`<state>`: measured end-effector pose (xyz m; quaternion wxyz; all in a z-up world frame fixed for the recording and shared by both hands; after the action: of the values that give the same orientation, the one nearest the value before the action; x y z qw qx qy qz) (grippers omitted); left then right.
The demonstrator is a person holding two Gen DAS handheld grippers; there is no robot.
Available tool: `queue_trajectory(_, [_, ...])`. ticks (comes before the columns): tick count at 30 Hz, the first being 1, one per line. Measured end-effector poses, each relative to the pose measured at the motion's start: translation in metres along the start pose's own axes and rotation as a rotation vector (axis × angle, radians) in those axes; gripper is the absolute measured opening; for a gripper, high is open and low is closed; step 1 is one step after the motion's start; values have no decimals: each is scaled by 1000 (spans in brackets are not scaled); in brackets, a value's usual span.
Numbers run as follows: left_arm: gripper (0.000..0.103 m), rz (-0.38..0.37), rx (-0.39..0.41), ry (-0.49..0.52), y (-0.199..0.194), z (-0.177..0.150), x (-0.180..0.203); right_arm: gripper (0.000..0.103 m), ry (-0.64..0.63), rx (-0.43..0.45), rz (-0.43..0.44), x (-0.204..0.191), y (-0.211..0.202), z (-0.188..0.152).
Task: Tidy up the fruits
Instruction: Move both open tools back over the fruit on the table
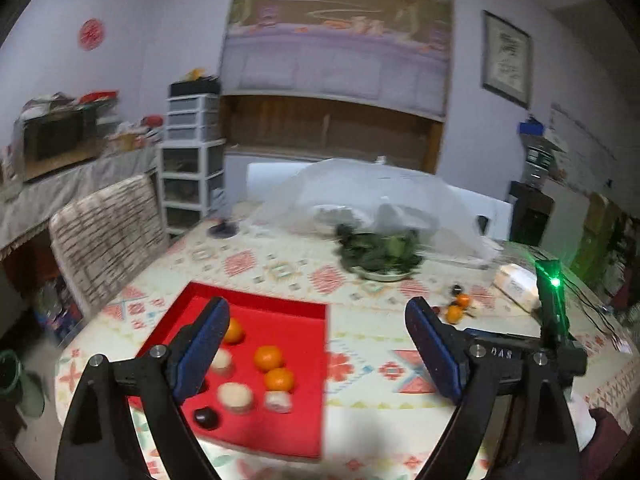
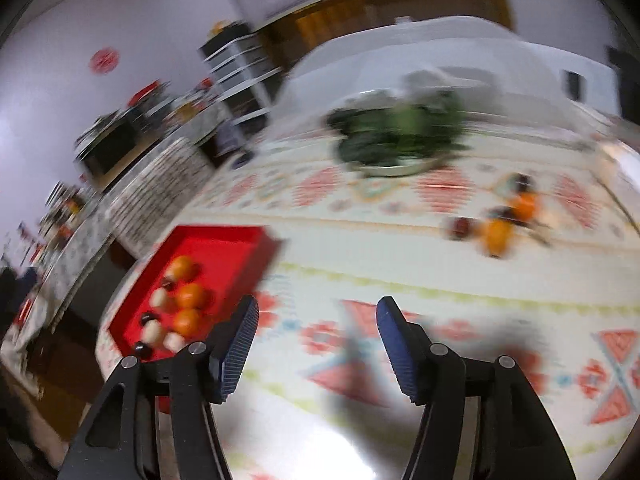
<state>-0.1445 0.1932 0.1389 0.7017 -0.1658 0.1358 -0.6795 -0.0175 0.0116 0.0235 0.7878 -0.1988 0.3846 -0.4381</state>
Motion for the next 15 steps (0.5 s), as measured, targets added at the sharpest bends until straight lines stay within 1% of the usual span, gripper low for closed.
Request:
queue_trajectory(2, [89, -49, -37, 3, 7, -1, 18, 66, 68, 27, -39, 42, -19, 3])
queue_trajectory(3, [89, -67, -58, 1, 12, -3, 24, 66, 90, 35, -49, 56, -25, 4])
queue_trajectory(5, [89, -130, -127, -18, 27, -10, 41, 66, 159, 58, -87, 96, -44, 5])
queue_trajectory(7, [89, -172, -171, -40, 38, -18, 53, 66, 201, 74, -120, 126, -59, 6])
queue_trajectory(10, [89, -220, -216, -56, 53, -26, 72, 66, 223, 84, -165, 153, -73, 8])
queue_trajectory(13, [89, -238, -230, -43, 60, -28, 87, 66, 232, 84, -191, 173, -76, 12])
queue_trajectory(15, [89, -241, -233, -28, 66, -28, 95, 66, 237, 82, -192, 181, -71, 15])
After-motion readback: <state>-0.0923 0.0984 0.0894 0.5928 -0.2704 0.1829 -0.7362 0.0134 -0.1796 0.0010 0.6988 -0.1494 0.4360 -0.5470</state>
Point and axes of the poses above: each gripper's, at about its wrist camera, not at the fingertips, and y roughly the way its jaws point, x to its right, z to its top, the point moved 7 cm from there along y, roughly the way its jaws point, and after that the axes turned 5 degrees about y, right-handed, at the moved point
